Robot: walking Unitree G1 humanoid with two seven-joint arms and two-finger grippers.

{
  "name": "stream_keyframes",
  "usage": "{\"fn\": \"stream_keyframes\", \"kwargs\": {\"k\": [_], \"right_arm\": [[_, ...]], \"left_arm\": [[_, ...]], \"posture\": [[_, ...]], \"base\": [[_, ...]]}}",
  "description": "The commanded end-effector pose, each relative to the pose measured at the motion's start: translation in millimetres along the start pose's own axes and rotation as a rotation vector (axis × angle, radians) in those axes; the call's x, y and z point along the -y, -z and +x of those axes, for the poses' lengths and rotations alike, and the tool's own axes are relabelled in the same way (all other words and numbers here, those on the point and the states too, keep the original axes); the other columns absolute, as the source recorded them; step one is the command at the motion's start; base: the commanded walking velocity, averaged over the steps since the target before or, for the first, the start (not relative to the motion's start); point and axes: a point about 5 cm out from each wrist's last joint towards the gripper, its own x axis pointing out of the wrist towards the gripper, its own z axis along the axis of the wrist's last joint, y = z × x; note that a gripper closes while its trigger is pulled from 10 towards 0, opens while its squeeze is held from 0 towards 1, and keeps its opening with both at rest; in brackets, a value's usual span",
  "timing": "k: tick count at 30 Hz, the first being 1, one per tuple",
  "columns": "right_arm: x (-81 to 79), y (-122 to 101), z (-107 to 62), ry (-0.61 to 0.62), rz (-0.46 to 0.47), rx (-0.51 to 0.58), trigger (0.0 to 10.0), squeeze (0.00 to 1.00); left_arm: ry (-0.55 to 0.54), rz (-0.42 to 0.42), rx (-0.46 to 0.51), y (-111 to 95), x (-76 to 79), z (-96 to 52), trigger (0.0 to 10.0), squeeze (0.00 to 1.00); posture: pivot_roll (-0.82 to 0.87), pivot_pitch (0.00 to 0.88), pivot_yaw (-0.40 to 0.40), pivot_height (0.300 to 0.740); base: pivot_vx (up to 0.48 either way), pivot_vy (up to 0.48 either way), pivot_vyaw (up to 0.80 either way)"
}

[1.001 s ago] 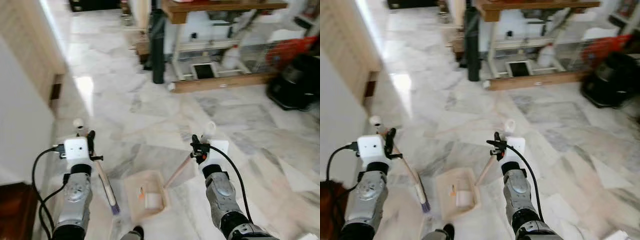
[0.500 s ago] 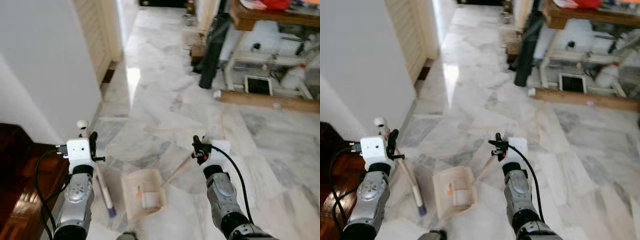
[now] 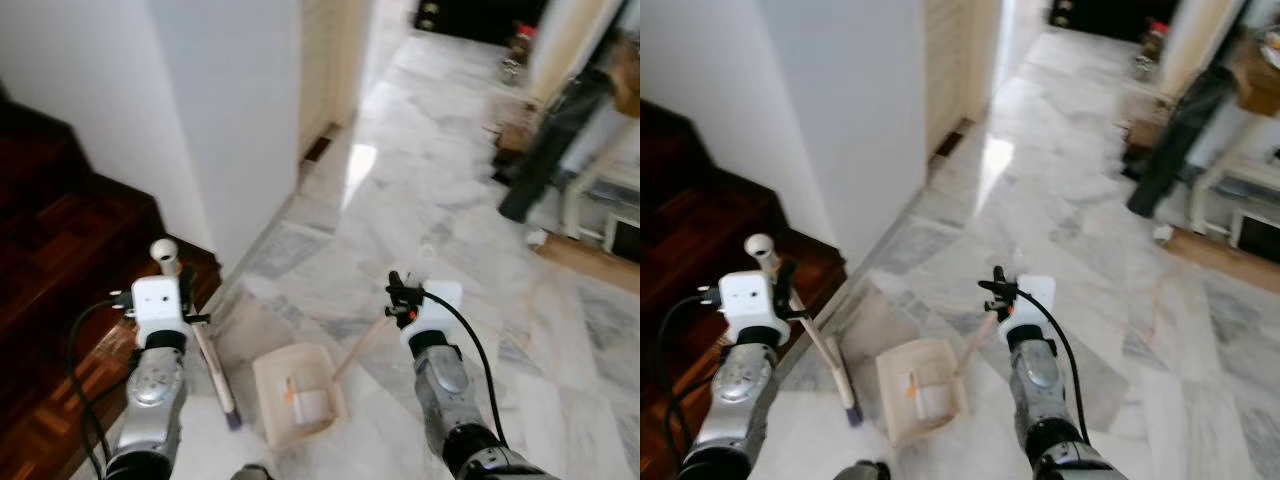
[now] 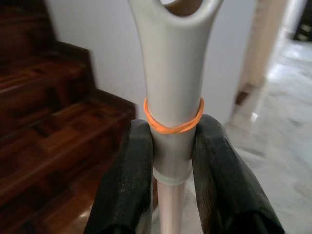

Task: Sweep floor

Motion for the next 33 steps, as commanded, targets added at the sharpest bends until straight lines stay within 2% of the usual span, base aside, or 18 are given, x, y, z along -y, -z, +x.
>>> {"fn": "stream_keyframes", "kwargs": {"k": [1,15,33], "right_arm": [[1.1,-3.0,0.9,0.012,0.018,0.021,10.0,0.00],[3.5,-2.8,0.7,0.019,0.016,0.017,10.0,0.00],[6.3,-4.3,1.3,0.025,0.014,0.018,10.0,0.00]], "left_arm": [[0.022,0.001,0.032,-4.5,4.9,0.4,10.0,0.00],[0.052,0.004,0.015,-2.1,8.3,-0.6,10.0,0.00],[0.048,0.013,0.006,-1.3,3.1,-4.0,10.0,0.00]], "posture": [[0.14,0.044,-0.051,0.740],[0.14,0.060,-0.047,0.740],[0.13,0.089,-0.047,0.740]], "base": [[0.000,0.000,0.80],[0.000,0.000,0.80],[0.000,0.000,0.80]]}}
